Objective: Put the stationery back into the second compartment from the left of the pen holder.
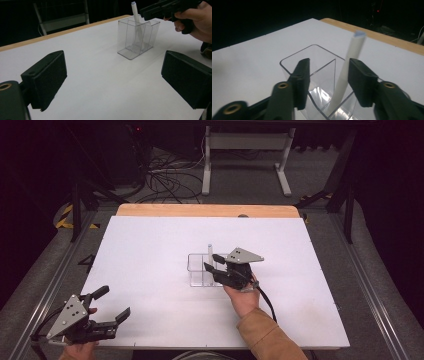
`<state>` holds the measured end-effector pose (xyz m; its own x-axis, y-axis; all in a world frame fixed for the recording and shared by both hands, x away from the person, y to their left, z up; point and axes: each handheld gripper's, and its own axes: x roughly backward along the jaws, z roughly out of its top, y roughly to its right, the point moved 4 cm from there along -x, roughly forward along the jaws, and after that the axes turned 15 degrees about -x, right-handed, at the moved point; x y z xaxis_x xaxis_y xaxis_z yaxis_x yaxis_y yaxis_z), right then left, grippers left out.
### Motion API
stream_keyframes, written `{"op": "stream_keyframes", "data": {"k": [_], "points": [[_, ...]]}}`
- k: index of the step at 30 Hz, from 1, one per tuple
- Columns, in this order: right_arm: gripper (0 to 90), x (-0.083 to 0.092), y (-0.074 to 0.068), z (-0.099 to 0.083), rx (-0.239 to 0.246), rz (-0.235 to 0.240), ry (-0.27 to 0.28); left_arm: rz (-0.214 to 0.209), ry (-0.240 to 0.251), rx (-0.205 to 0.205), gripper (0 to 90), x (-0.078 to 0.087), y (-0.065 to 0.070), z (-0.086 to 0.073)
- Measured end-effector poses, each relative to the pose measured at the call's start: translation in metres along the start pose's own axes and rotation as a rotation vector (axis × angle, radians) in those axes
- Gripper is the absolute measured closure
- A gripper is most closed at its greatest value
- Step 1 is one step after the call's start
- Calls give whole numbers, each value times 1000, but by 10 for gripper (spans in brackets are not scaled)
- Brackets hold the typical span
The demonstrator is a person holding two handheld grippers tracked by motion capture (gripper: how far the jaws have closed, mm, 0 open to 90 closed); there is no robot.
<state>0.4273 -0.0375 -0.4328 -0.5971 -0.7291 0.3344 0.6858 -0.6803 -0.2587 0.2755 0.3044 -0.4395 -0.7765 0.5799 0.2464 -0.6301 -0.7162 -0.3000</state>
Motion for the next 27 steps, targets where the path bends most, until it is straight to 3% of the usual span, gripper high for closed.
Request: {"op": "stream_keyframes", "data": {"k": [5, 9, 24, 27], "points": [[369, 7, -3, 8, 32, -14, 28, -1, -2, 3, 71, -1, 0, 0], [299, 16, -4, 15, 43, -21, 52, -2, -5, 4, 71, -1, 1, 0], [166, 54, -1, 24, 83, -11, 26, 0, -7, 5, 71, -1, 1, -1], [134, 69, 2, 21, 103, -31, 29, -1, -3, 12, 71, 0, 0, -1]]}}
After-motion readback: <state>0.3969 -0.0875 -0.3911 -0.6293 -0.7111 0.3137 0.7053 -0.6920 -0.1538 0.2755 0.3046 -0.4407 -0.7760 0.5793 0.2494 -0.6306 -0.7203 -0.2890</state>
